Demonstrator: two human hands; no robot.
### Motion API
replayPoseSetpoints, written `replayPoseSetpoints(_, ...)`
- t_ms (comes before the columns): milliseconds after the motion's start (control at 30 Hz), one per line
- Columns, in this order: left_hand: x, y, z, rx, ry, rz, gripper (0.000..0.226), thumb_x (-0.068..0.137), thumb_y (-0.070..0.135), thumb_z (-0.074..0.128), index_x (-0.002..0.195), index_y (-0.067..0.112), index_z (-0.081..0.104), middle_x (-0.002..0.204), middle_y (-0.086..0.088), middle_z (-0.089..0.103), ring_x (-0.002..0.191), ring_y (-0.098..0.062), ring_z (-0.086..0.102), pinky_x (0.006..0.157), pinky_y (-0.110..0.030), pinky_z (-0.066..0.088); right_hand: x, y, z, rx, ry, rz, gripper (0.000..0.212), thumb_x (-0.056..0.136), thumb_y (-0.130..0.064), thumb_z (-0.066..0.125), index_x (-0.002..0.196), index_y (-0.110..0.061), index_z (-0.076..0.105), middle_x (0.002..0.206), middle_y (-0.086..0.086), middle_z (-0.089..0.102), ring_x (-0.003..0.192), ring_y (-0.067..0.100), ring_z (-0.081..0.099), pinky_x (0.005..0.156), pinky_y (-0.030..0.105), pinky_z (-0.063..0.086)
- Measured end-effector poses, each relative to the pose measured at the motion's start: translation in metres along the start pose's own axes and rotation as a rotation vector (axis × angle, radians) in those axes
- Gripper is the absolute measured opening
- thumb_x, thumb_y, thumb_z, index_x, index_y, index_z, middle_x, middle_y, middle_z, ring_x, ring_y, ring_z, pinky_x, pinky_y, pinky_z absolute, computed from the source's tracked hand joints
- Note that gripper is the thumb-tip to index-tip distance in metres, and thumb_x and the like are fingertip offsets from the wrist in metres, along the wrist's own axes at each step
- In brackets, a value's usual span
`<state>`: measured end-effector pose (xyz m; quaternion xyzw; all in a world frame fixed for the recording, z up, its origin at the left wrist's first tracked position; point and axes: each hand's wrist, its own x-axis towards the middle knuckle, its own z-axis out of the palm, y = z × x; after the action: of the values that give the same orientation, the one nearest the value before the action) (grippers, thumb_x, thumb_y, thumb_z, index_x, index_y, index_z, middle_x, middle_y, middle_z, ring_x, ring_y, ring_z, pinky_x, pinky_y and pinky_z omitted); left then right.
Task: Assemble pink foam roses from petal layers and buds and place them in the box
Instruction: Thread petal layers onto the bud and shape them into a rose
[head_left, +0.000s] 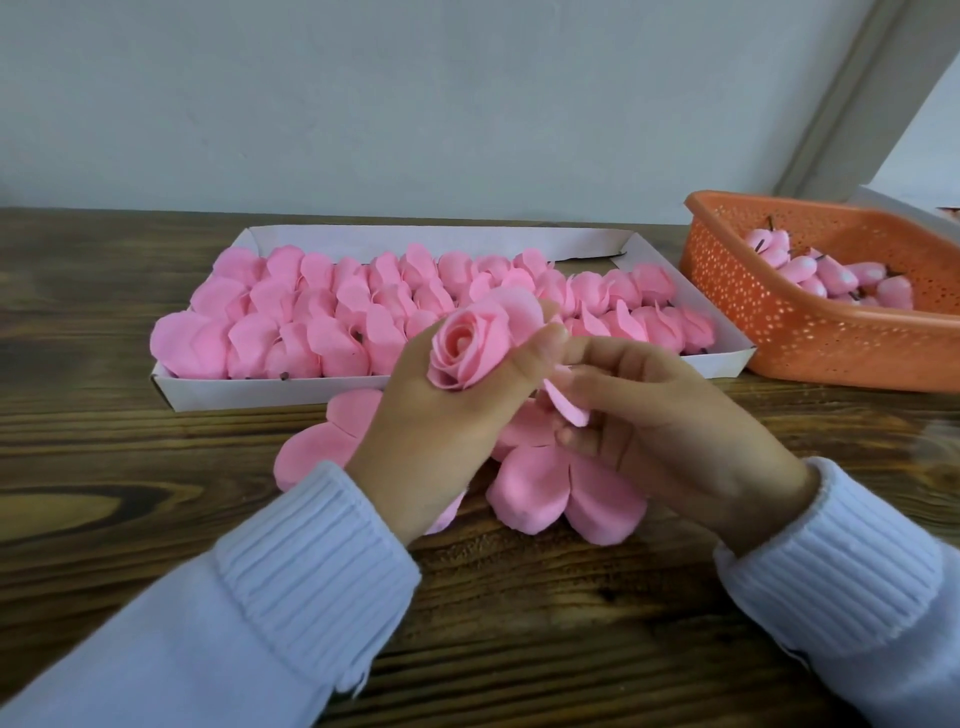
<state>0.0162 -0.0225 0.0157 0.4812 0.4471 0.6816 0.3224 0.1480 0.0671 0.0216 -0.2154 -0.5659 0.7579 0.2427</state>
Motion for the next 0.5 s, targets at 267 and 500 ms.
replayPoseSetpoints(267,-0.001,-0.003,0.001,0.024,-0.008,-0.033,0.031,0.071,0.038,0.066,0.093,0.017,0.071,0.096,-0.011,0.072,0.088,-0.010,0.069,0.075,-0.020,0.056,-0.007,0.001,0.004,-0.629,0.297,-0.618,0.007,0.083,-0.005,0.069,0.085,-0.010,0.065,0.076,0.001,0.070,0.068,0.005,0.065,0.063,0.016,0.050)
replayPoseSetpoints(500,-0.003,0.001,0.004,0.080,-0.178,-0.015,0.020,0.076,0.029,0.063,0.086,0.013,0.065,0.056,0.013,0.065,0.052,0.009,0.060,0.051,-0.002,0.045,-0.012,-0.001,0.009,-0.669,0.345,-0.844,0.022,0.079,-0.007,0.071,0.091,-0.021,0.058,0.076,-0.005,0.069,0.070,0.006,0.067,0.063,0.013,0.048)
